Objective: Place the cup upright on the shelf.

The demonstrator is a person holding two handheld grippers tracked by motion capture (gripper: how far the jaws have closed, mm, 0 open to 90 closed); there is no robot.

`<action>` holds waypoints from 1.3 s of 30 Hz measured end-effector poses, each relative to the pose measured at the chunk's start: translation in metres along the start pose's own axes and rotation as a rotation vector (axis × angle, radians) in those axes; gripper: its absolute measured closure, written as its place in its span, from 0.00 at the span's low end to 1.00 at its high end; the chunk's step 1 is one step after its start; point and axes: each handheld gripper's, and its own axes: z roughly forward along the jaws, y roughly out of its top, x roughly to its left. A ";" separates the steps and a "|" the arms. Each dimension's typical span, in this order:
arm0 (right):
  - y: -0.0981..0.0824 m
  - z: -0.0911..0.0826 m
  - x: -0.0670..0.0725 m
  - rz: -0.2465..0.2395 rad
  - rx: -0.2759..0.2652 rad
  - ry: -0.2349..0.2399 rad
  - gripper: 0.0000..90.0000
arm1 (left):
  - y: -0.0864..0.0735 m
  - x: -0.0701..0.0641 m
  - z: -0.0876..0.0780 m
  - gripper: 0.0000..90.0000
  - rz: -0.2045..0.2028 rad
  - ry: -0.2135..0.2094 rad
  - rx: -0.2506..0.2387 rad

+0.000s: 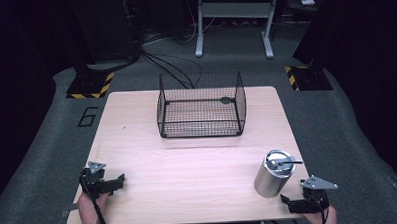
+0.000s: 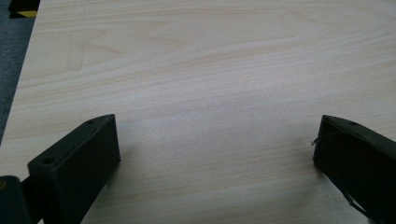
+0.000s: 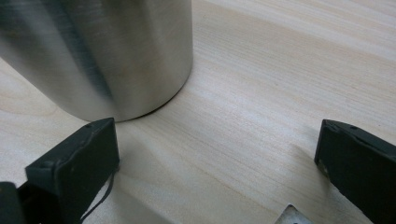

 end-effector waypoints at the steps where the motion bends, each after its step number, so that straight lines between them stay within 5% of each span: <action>1: 0.000 0.000 0.000 0.000 0.000 -0.001 0.00 | 0.000 0.000 0.000 0.00 0.000 0.000 0.000; 16: 0.000 -0.005 0.001 0.027 -0.005 -0.009 0.00 | 0.000 0.000 0.000 0.00 0.001 0.000 0.000; 26: 0.017 -0.035 0.016 -0.002 -0.076 0.039 0.00 | 0.000 -0.001 0.000 0.00 0.003 0.000 0.000; 39: 0.050 -0.049 0.036 -0.019 -0.202 0.050 0.00 | 0.000 -0.001 0.000 0.00 0.004 -0.001 0.000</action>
